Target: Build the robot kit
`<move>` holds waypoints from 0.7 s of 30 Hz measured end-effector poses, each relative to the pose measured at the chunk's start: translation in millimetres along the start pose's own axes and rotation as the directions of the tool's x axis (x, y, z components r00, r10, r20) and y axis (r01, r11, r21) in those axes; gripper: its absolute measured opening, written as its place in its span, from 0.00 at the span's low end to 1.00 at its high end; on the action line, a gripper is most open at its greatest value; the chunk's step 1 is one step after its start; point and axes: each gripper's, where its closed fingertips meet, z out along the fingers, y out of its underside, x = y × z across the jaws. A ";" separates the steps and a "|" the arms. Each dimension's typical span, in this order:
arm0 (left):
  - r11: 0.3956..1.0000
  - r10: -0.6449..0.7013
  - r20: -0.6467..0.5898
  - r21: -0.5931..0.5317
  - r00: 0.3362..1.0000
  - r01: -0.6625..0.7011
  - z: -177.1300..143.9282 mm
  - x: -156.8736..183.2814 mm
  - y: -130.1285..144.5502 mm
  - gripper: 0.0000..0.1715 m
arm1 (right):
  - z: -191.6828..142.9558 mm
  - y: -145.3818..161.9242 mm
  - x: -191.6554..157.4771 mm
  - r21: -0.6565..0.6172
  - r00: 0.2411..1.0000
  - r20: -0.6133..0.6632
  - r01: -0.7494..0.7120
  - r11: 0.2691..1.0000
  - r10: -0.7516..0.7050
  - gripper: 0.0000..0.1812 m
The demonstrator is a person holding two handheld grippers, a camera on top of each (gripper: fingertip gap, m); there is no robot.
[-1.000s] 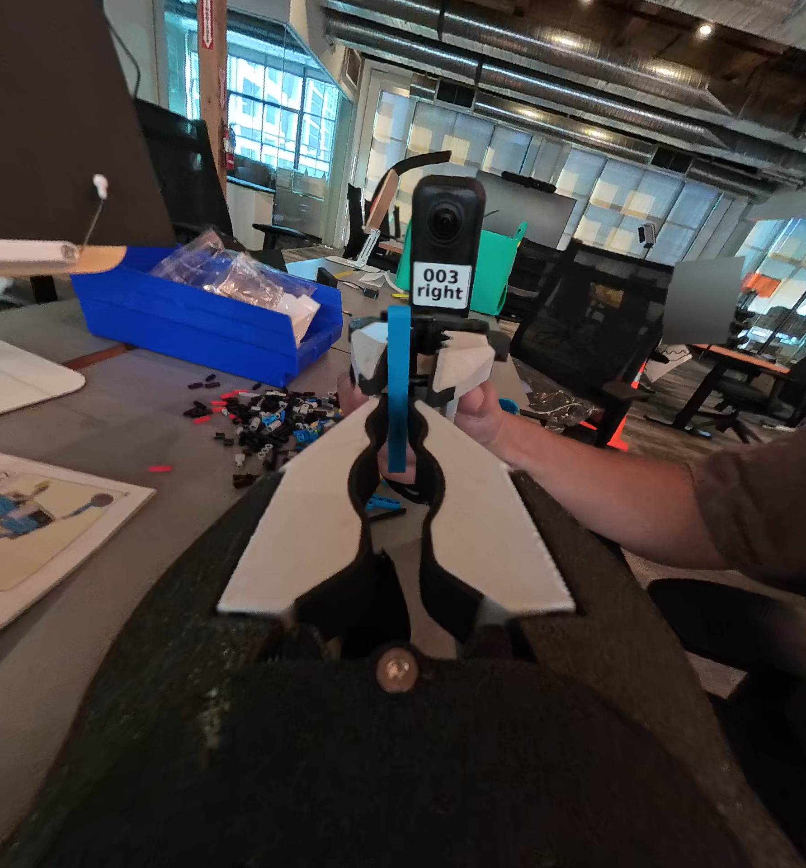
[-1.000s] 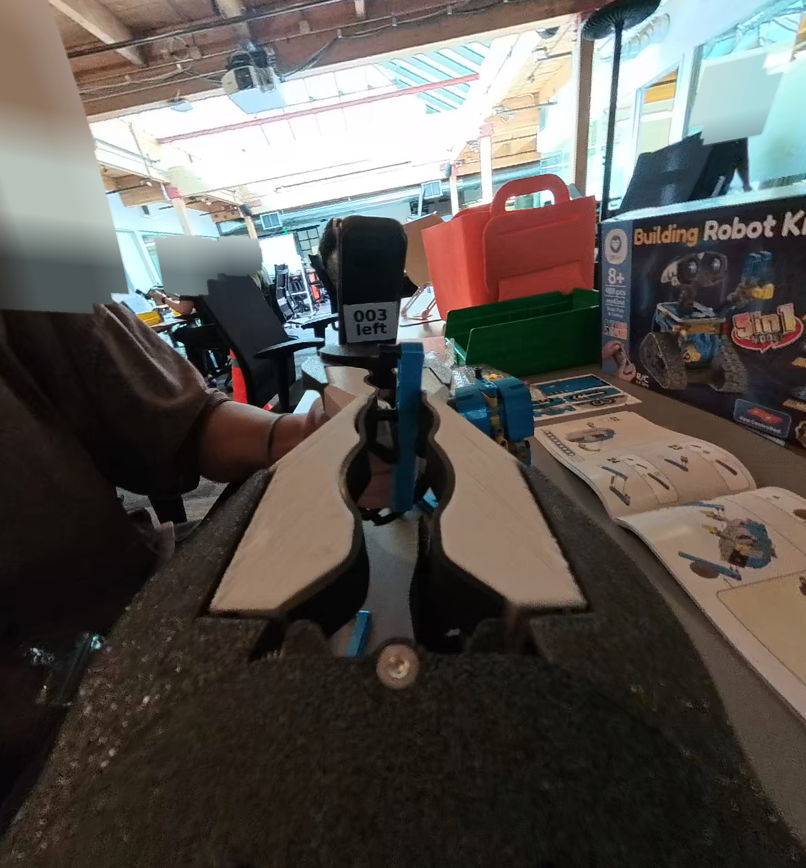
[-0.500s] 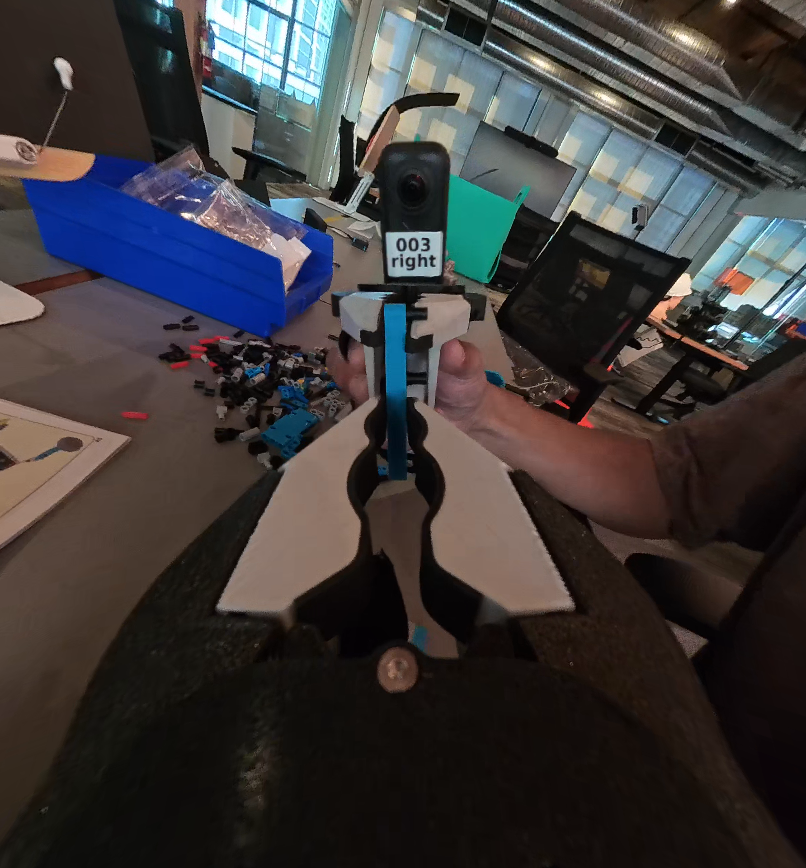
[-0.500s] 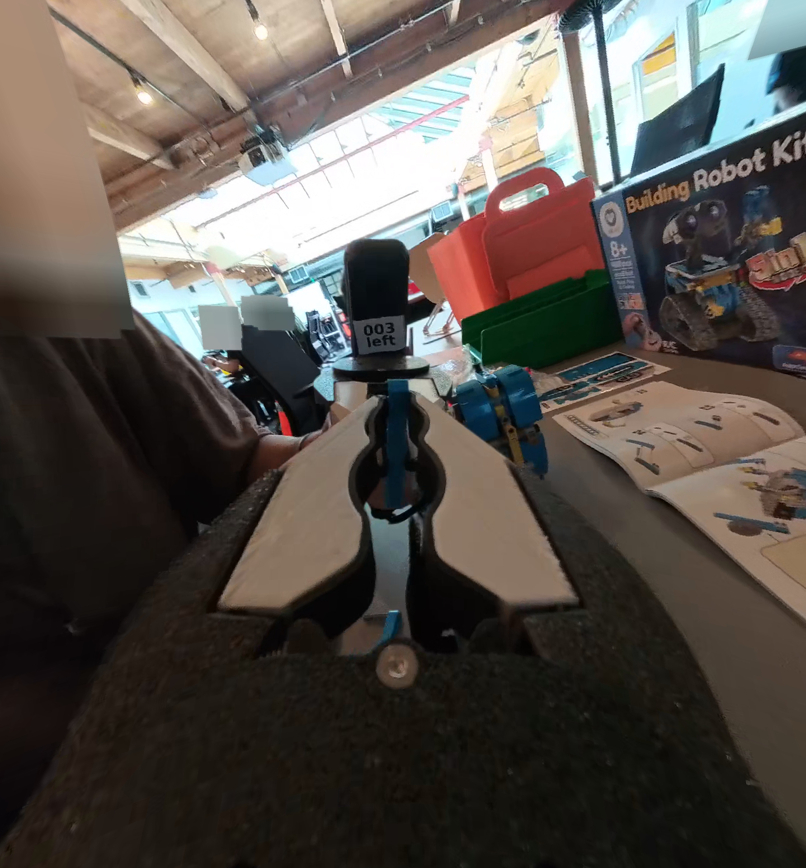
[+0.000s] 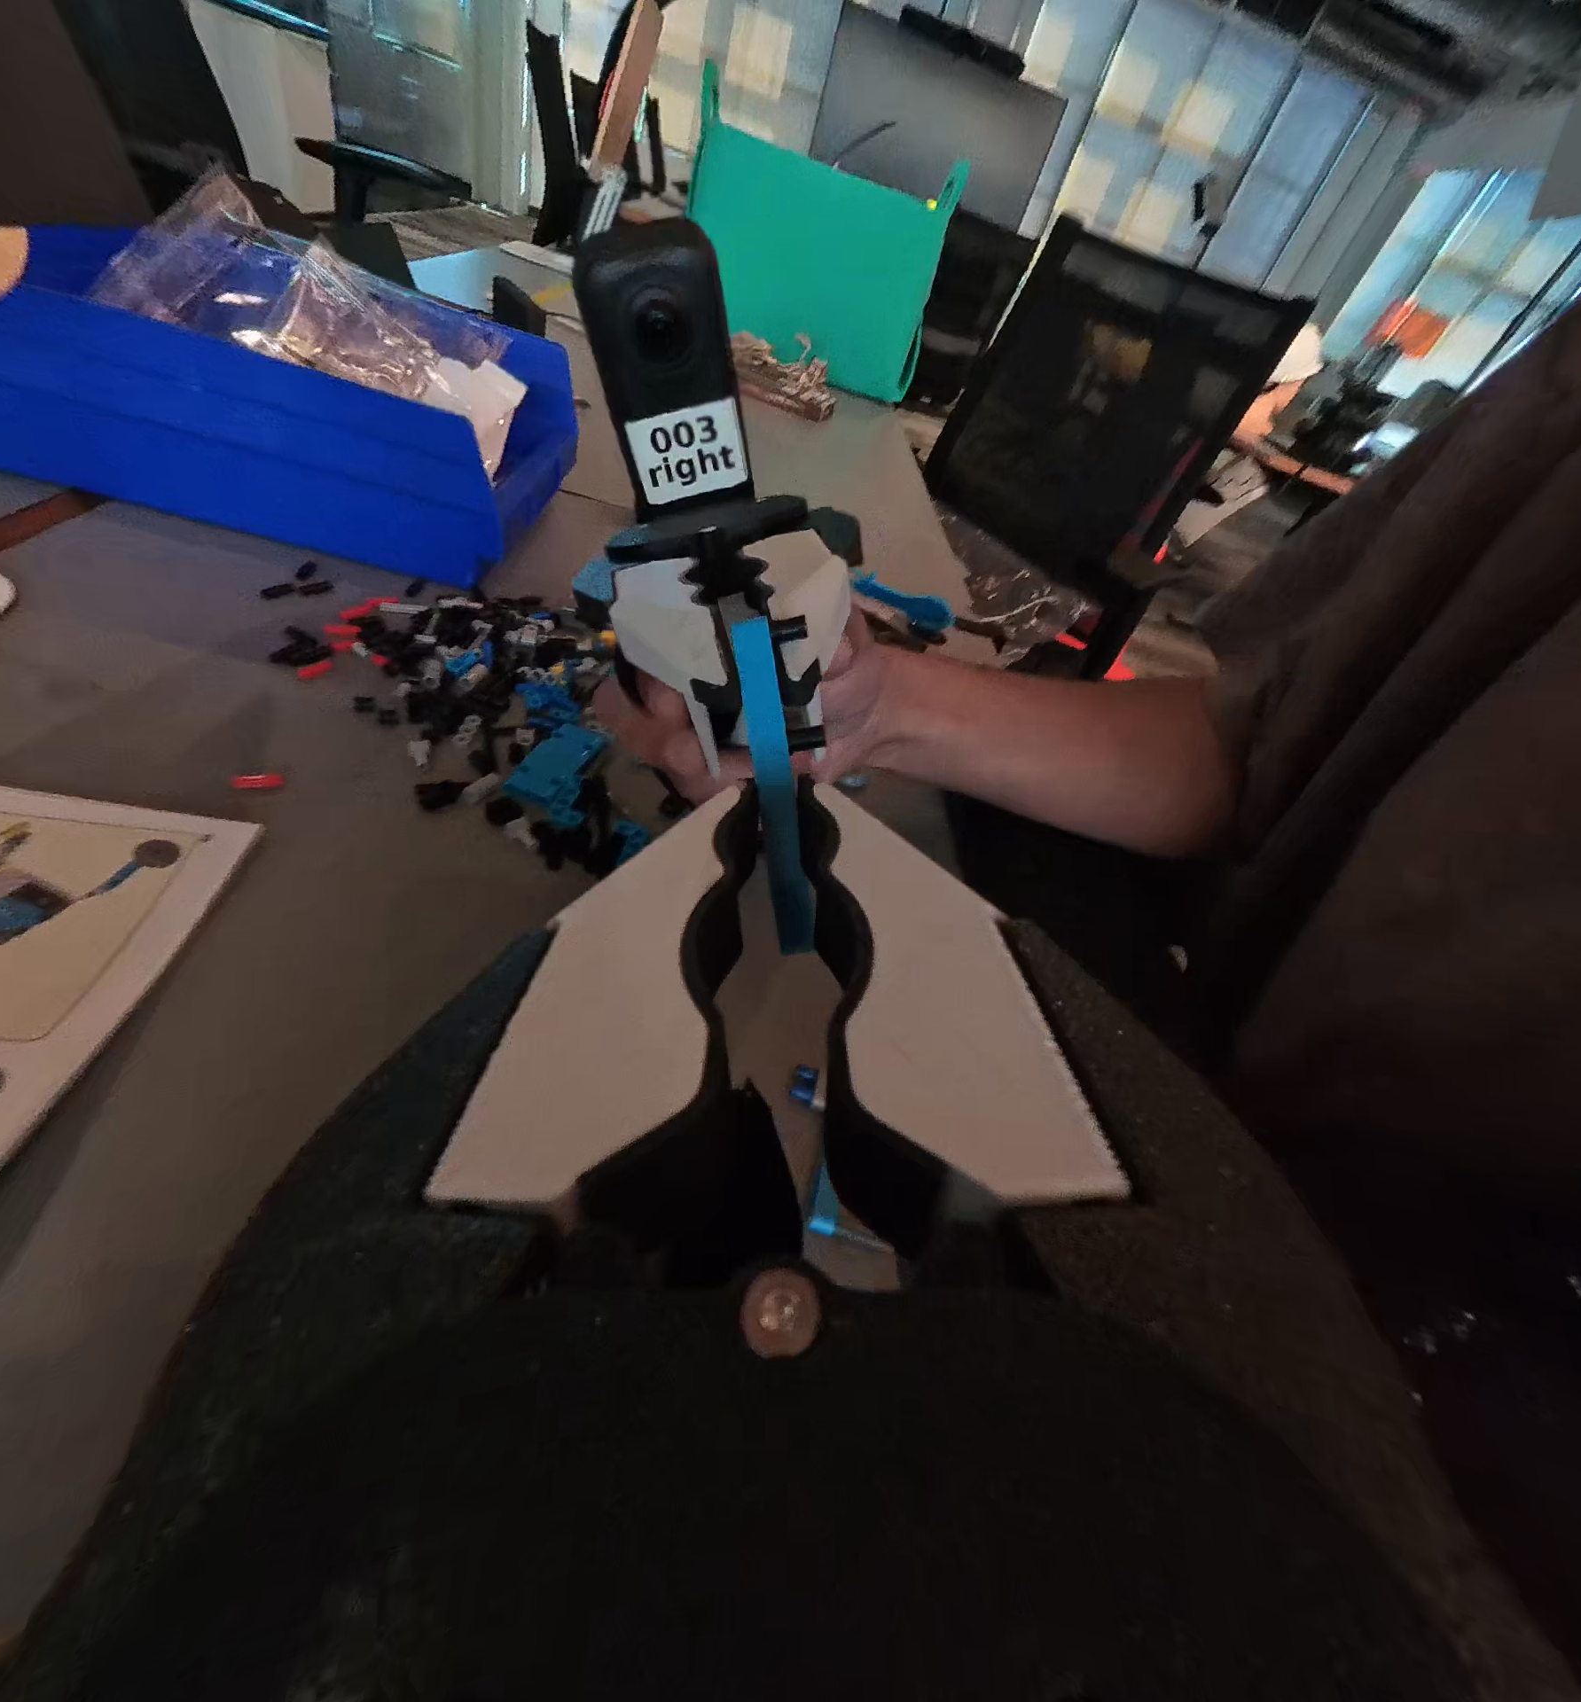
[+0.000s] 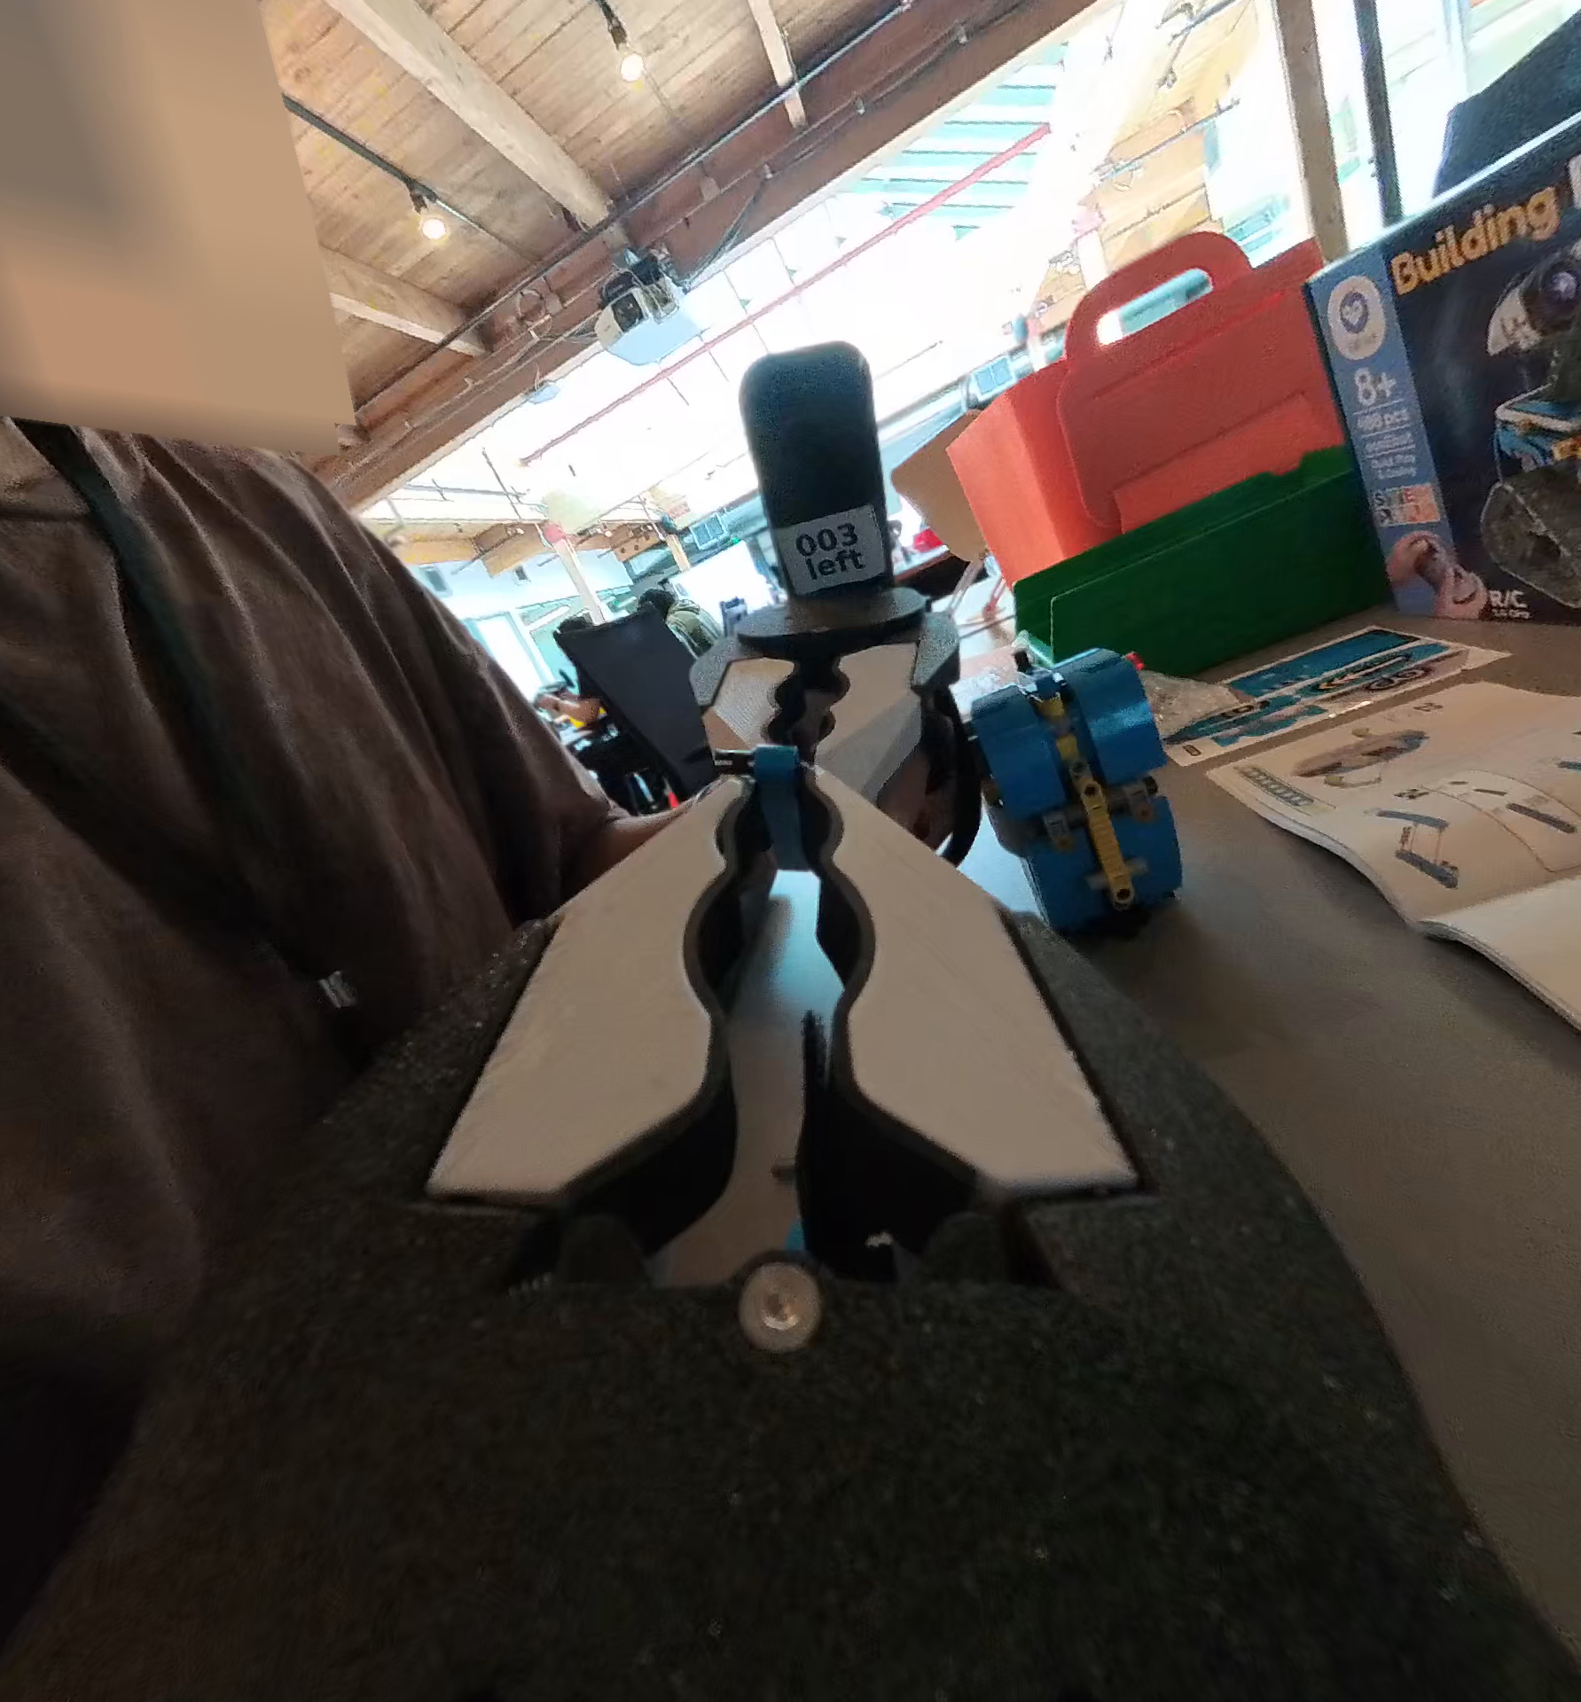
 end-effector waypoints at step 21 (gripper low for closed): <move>0.828 0.116 0.398 -0.545 0.910 0.133 -46.5 8.6 115.8 0.04 | -26.1 141.4 -1.4 -0.696 0.909 -0.330 -0.053 0.716 -0.254 0.13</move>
